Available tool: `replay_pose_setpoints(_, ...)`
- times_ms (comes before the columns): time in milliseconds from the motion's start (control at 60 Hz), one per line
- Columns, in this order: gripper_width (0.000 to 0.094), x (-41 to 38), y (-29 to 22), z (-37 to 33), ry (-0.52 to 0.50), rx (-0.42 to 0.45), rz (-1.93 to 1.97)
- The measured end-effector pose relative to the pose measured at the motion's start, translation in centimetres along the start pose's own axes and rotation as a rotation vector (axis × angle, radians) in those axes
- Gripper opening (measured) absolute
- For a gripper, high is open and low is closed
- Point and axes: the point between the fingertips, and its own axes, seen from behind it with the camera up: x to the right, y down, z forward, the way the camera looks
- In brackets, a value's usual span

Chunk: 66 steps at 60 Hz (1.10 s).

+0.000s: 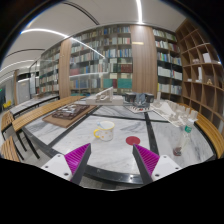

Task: Pour water

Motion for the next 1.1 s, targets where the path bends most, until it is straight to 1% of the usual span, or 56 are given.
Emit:
replay_pose_setpoints(117, 0.086, 2.1, 1.1, 0.2, 0.038, -0.016, 0.014)
replay_pose_setpoints(200, 0.0859, 6.4, 3.2, 0.6, 0.089, -0.03, 0.027)
replay_pose_setpoints(333, 0.0857, 14.2, 7.2, 0.5, 0.223, -0.066, 0.048)
replay_pose_setpoints(467, 0.0865, 23.4, 9.5, 0.8, 0.366, -0.063, 0.086)
replay_pose_setpoints(567, 0.0861, 28.9, 8.7, 2.2, 0.45, -0.027, 0.085)
replay_pose_setpoints(683, 0.0857, 34.2, 7.2, 5.2, 0.513, 0.014, 0.074)
replay_pose_setpoints(850, 0.0853, 38.6, 6.1, 10.4, 0.538, 0.035, 0.073)
replay_pose_setpoints(900, 0.0831, 39.3, 5.9, 12.3, 0.537, 0.045, 0.055)
replay_pose_setpoints(967, 0.0753, 40.0, 5.9, 13.8, 0.536, 0.055, 0.043)
replay_pose_setpoints(1033, 0.0627, 40.1, 5.3, 15.0, 0.524, 0.079, 0.037)
replay_pose_setpoints(1050, 0.0542, 40.2, 5.0, 15.2, 0.525, 0.087, 0.032)
replay_pose_setpoints(1067, 0.054, 40.2, 5.0, 15.2, 0.52, 0.091, 0.033)
replay_pose_setpoints(1100, 0.0497, 40.2, 4.7, 15.4, 0.514, 0.104, 0.032)
